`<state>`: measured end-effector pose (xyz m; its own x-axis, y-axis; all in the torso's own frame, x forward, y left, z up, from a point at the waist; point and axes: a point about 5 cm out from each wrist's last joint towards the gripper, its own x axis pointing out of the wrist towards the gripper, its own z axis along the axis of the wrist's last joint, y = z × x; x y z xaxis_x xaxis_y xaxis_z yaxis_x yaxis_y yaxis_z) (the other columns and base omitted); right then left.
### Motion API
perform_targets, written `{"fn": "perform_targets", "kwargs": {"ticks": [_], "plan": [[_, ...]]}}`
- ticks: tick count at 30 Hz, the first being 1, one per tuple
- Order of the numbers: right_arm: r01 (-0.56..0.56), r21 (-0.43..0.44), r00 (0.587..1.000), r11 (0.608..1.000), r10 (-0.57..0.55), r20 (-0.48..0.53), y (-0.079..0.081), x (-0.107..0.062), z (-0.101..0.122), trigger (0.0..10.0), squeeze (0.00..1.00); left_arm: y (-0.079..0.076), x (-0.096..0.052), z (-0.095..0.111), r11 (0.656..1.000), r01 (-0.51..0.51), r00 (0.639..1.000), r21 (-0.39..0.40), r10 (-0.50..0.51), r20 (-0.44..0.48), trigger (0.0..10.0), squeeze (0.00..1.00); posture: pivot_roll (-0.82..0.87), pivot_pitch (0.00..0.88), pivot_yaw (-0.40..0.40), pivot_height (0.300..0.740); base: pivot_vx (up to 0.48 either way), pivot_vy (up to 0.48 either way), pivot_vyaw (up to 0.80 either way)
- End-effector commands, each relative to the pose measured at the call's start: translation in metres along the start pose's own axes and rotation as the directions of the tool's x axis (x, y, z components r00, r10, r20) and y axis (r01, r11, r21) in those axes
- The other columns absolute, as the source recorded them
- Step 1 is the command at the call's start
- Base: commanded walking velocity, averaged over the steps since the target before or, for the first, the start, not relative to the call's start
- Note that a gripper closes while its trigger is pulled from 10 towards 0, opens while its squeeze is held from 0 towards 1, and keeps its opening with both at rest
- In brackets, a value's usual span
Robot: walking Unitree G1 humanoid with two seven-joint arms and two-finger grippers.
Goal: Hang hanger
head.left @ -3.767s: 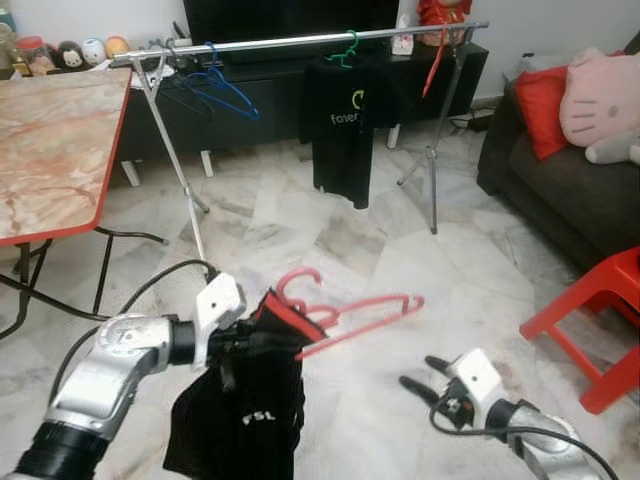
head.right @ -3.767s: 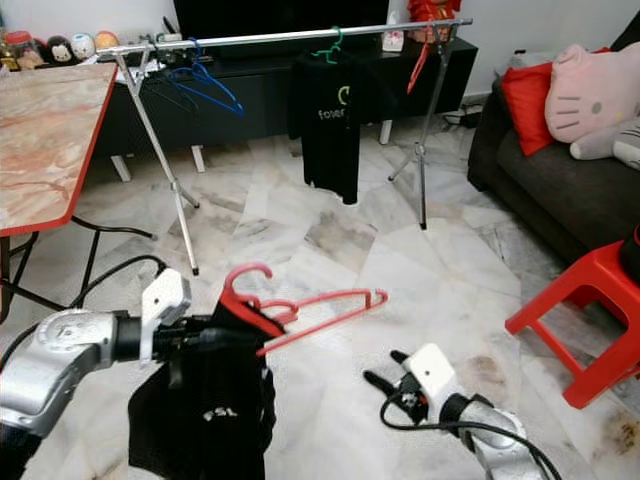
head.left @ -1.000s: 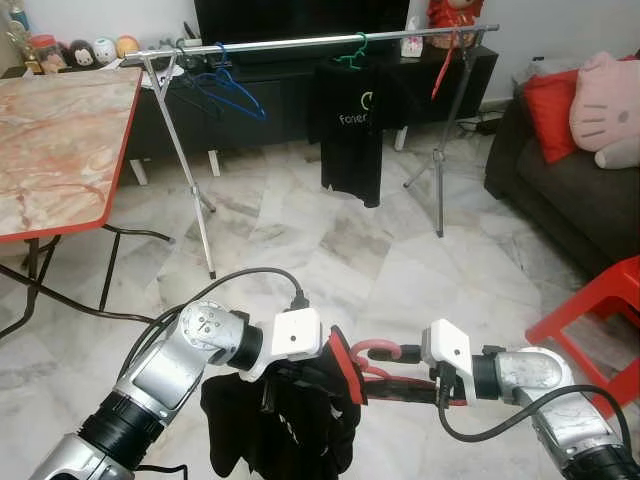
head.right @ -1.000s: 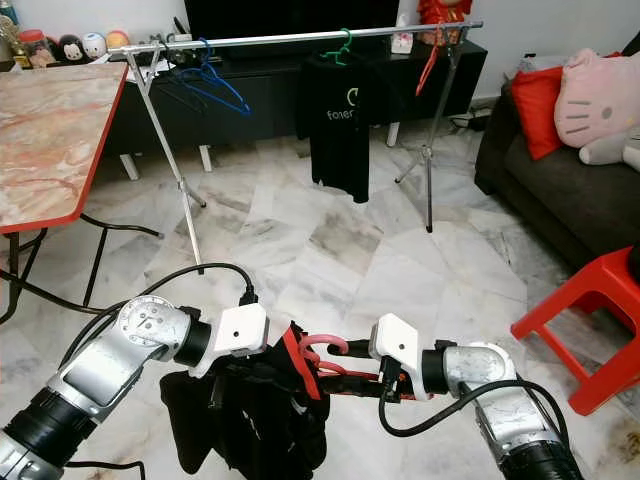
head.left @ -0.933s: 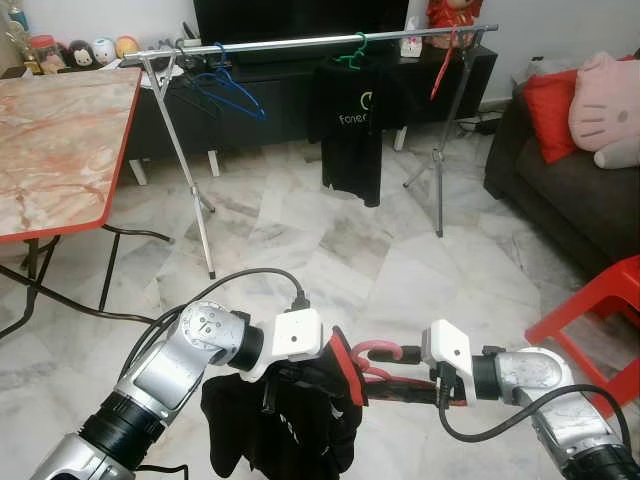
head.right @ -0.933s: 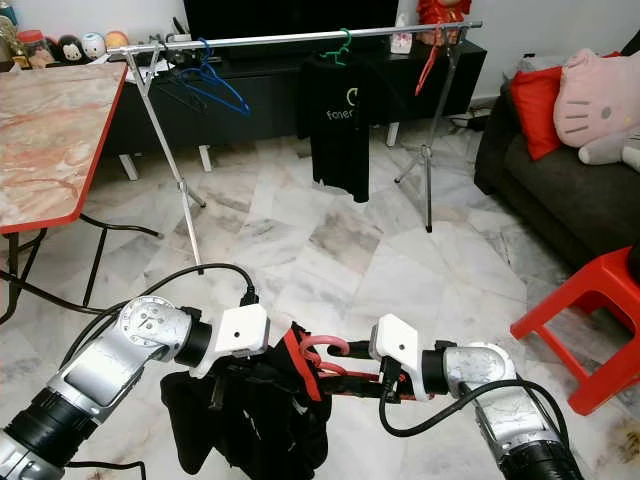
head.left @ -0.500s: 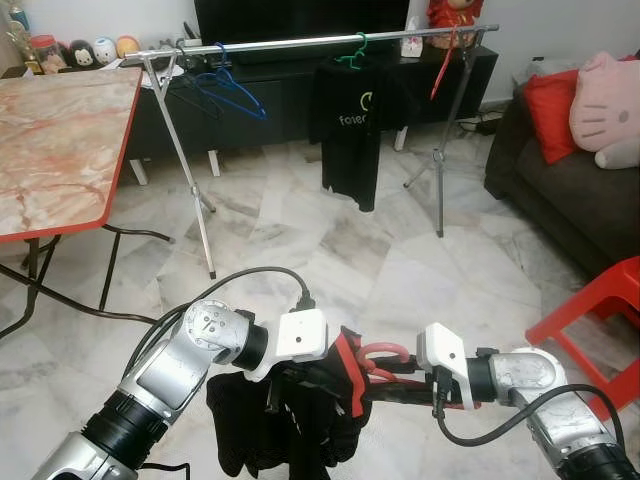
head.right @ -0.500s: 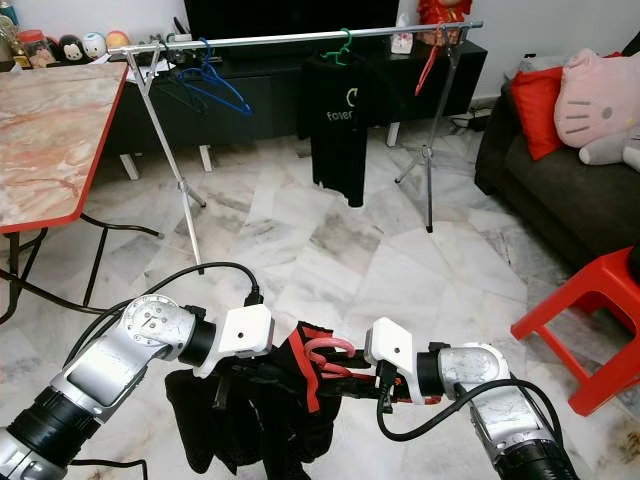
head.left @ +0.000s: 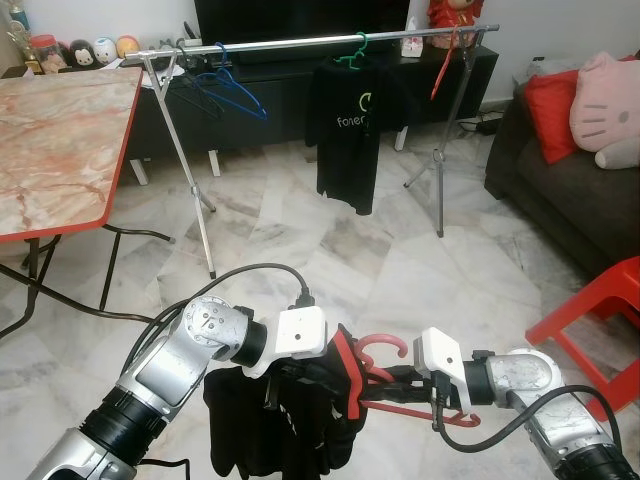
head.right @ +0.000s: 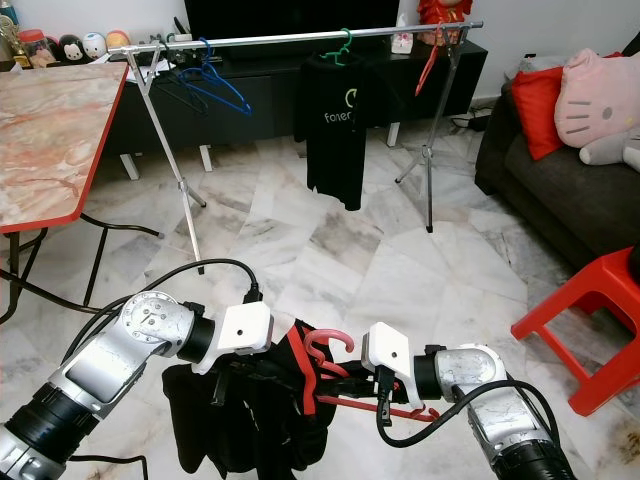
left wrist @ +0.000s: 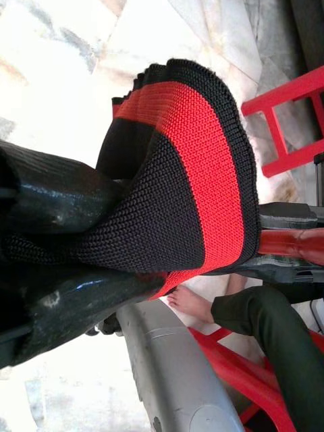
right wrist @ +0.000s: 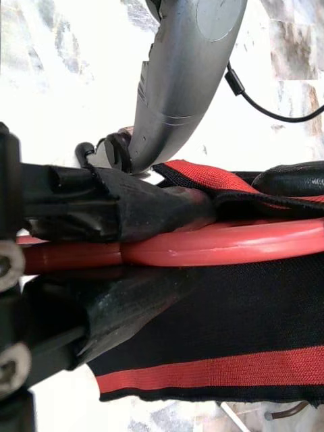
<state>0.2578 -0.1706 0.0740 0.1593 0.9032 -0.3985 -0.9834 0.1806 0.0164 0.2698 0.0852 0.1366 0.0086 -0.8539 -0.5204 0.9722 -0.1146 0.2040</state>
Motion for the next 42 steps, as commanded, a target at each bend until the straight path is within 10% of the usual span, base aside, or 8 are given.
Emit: {"fn": "perform_targets", "kwargs": {"ticks": [1,10,11,28,42], "plan": [[0.029,0.014,1.000,0.999,-0.029,0.010,-0.003,0.003,0.000,0.0,0.00,0.003,0.002,0.019,0.997,0.019,0.998,0.080,-0.023,0.050,10.0,0.00,-0.04,0.000,-0.023,0.740,0.000,0.000,0.00],[0.057,0.008,0.998,0.998,-0.057,0.019,-0.004,0.007,-0.001,0.0,0.00,0.002,0.000,0.019,0.995,0.045,0.998,0.088,-0.049,0.040,10.0,0.00,-0.04,0.000,-0.018,0.740,0.000,0.000,0.00],[0.063,0.006,0.998,0.998,-0.063,0.018,-0.005,0.008,-0.001,0.0,0.00,0.002,0.000,0.020,0.995,0.047,0.998,0.087,-0.051,0.041,10.0,1.00,-0.04,0.000,-0.017,0.740,0.000,0.000,0.00],[0.204,-0.025,0.977,0.979,-0.201,0.075,-0.015,0.021,0.003,0.0,0.00,0.003,-0.004,0.020,0.994,0.060,0.998,0.094,-0.063,0.026,10.0,1.00,-0.03,0.000,-0.013,0.740,0.000,0.000,0.00],[0.296,-0.015,0.947,0.955,-0.292,0.131,-0.023,0.030,0.009,0.0,0.00,0.023,-0.010,0.009,0.979,-0.116,0.988,0.169,0.131,-0.080,10.0,1.00,-0.03,0.000,-0.015,0.740,0.000,0.000,0.00]]}}
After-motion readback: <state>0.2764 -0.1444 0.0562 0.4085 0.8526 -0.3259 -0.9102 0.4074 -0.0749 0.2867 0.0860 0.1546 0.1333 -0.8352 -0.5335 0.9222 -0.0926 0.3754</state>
